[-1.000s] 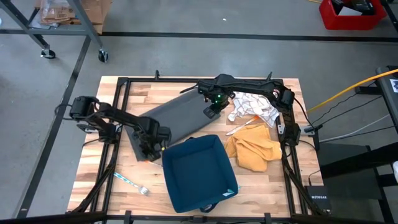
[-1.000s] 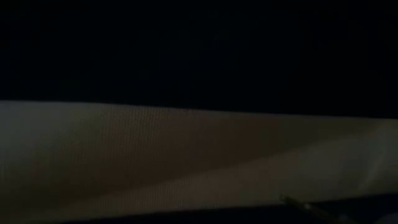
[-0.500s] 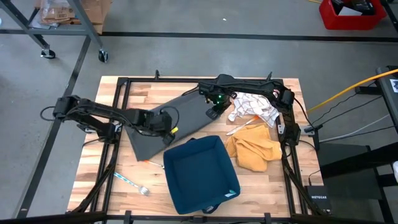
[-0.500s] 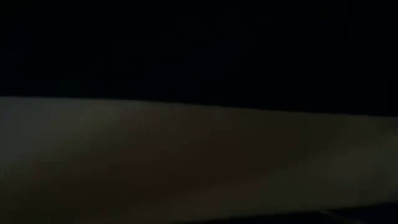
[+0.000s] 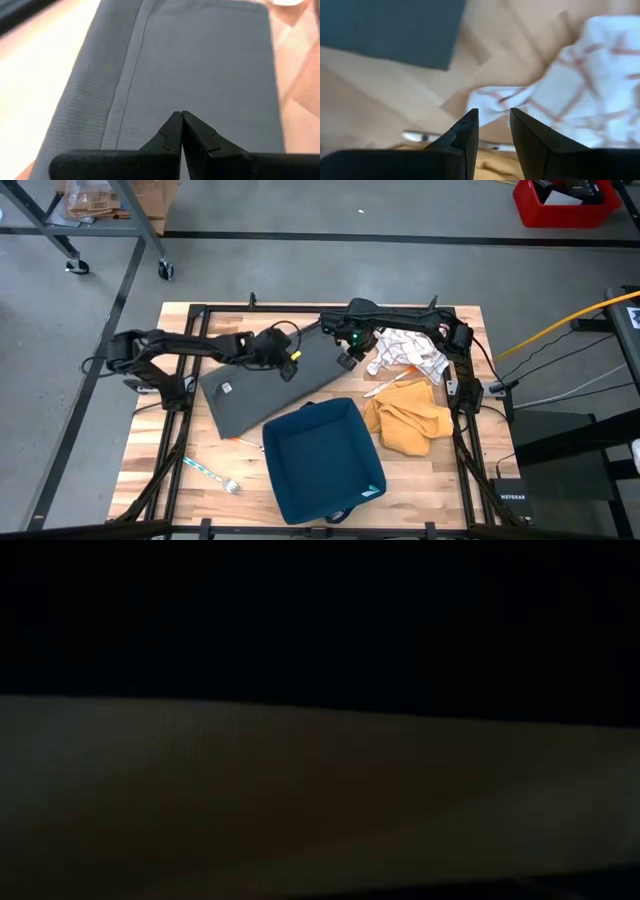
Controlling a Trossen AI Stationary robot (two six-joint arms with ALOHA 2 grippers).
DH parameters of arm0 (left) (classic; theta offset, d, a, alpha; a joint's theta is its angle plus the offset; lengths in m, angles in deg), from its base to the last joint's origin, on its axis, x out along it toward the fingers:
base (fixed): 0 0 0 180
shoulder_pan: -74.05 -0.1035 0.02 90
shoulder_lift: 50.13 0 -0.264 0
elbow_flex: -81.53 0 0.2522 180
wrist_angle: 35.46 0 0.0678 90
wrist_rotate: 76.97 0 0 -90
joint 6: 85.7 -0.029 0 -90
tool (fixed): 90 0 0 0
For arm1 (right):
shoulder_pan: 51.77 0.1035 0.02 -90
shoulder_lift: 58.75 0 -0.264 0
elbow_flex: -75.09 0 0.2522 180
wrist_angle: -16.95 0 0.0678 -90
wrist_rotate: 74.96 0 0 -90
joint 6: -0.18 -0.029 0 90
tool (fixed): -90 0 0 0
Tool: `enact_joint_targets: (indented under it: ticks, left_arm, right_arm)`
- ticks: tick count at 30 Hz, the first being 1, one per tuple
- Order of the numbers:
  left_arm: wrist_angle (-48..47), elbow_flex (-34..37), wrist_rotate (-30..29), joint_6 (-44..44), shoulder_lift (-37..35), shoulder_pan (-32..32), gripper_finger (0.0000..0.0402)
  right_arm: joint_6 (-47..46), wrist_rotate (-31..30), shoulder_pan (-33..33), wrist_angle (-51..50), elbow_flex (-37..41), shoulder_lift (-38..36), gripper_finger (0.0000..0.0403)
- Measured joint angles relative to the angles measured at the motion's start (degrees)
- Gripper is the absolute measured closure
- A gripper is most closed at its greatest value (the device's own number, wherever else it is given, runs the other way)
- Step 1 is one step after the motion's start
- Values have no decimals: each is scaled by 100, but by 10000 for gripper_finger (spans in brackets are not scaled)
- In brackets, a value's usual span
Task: Fold towel
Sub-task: Fold the gray towel
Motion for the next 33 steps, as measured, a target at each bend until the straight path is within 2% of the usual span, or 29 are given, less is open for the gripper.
enact_joint_targets:
  ticks: [3,8,14,18,21,25,33]
  left_arm:
    - [257,0,407,-5,301,-245,401]
    - [829,0,838,-2,866,-427,401]
    - [1336,0,858,38,1450,-529,401]
    - [1517,0,559,452,1592,-713,401]
    - [1393,-2,253,855,1590,-936,401]
    - [987,-29,188,1253,1571,-1218,401]
    - [-118,-17,131,1281,1276,-1590,401]
  right_arm:
    - [117,-213,0,-284,-255,0,288]
    - [211,-227,-2,-799,-935,0,288]
    - [215,-222,-1,-1046,-1957,-5,288]
    - [187,-216,0,-1051,-2561,-45,288]
    - [105,-216,-1,-1046,-2851,-47,288]
    - [73,-214,0,-1054,-3029,-46,288]
    - [76,-373,0,-1054,-3032,-91,288]
